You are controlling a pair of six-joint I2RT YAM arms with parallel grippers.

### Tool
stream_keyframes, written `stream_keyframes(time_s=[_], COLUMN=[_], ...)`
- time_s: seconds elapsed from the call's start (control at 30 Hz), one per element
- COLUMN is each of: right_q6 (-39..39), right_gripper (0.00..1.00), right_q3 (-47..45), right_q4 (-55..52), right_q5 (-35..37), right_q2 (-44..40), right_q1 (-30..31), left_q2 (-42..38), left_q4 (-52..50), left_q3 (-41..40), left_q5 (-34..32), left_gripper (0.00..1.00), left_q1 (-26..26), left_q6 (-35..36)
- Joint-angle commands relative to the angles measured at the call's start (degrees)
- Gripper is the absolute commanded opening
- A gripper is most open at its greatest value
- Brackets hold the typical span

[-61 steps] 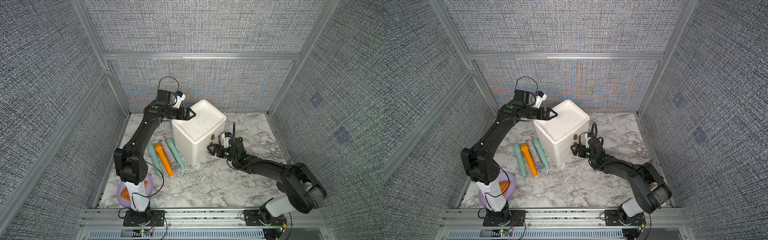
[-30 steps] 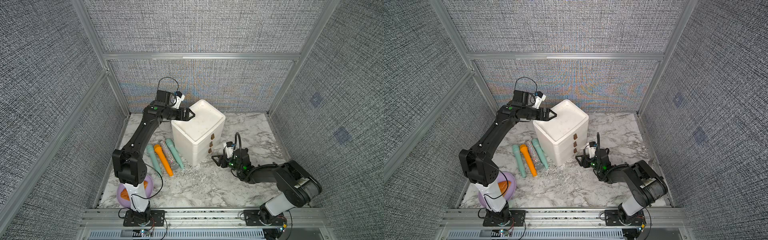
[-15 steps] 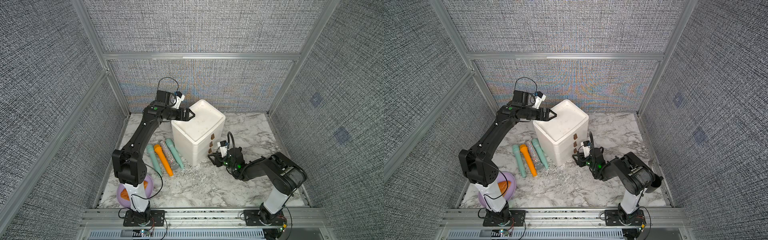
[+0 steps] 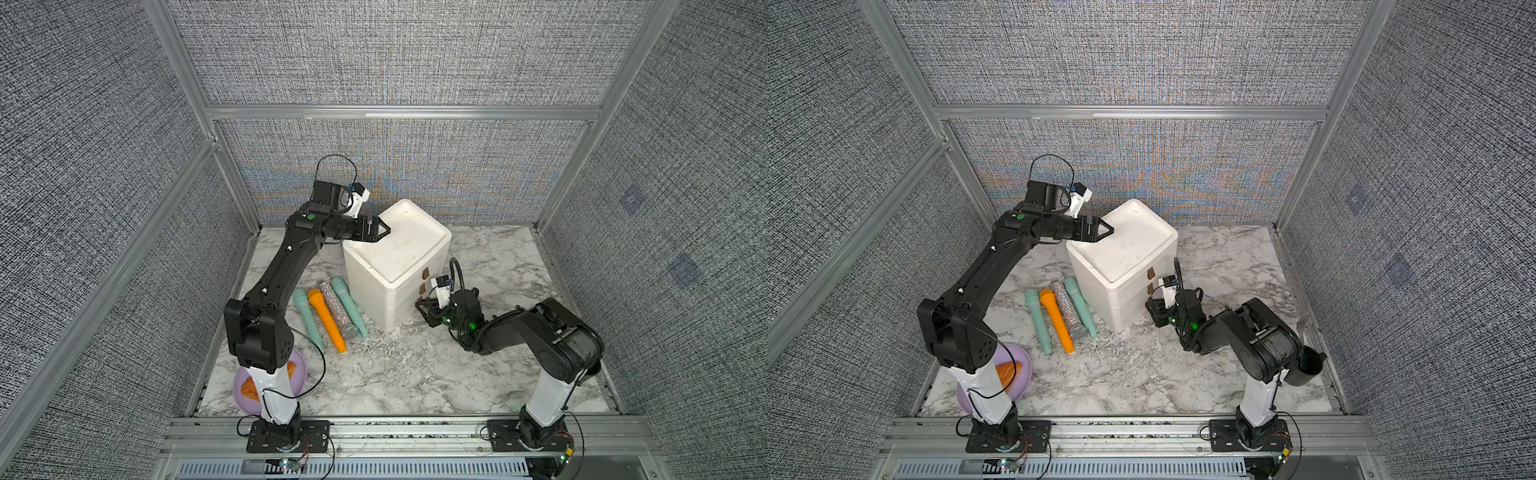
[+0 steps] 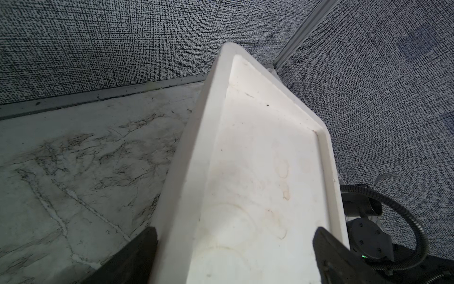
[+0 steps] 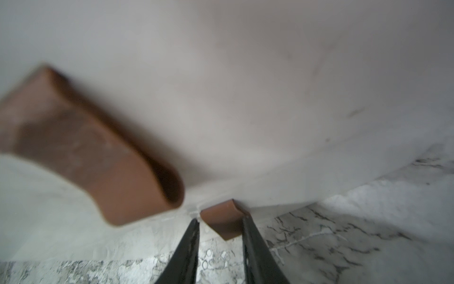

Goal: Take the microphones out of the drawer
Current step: Open the drawer in the storage box.

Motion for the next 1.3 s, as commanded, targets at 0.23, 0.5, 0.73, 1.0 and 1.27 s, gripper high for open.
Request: stream_keyframes(time_s=[0.23,0.5,0.73,1.0,1.27], right_q6=[0.39,1.17,2.24,3.12,3.55], right_gripper=[0.16,0.06,0.0,0.0,0.0], right_q3=[0.75,0.72,-0.06,-2.54,-4.9], right_q4=[2.63,3.14,4.06,5.65,6.64], right_q5=[-0.99,-1.78,-2.81,-3.56,-4.24], right_q2=[0.91,1.18,1.41,1.21,-0.23], right_q1=[0.12,0.15,0.1,-0.13,-0.75], left_q2=[-1.0,-1.48,-1.49,-1.28,-1.01], left_q4=[-0.44,-0.33,-0.43,-0.78,-0.92], left_q3=[-0.02,-0.49,-0.69,-0.64,-0.63], left_q5=[4.91,4.83,4.3,3.46,3.43], left_gripper=[1.0,1.0,1.0,1.0,1.0], left_q1=[-0.25,-0.23,-0.17,-0.05,0.0], left_q6=[-0.85,-0.77,-0.75,-0.55,-0.68])
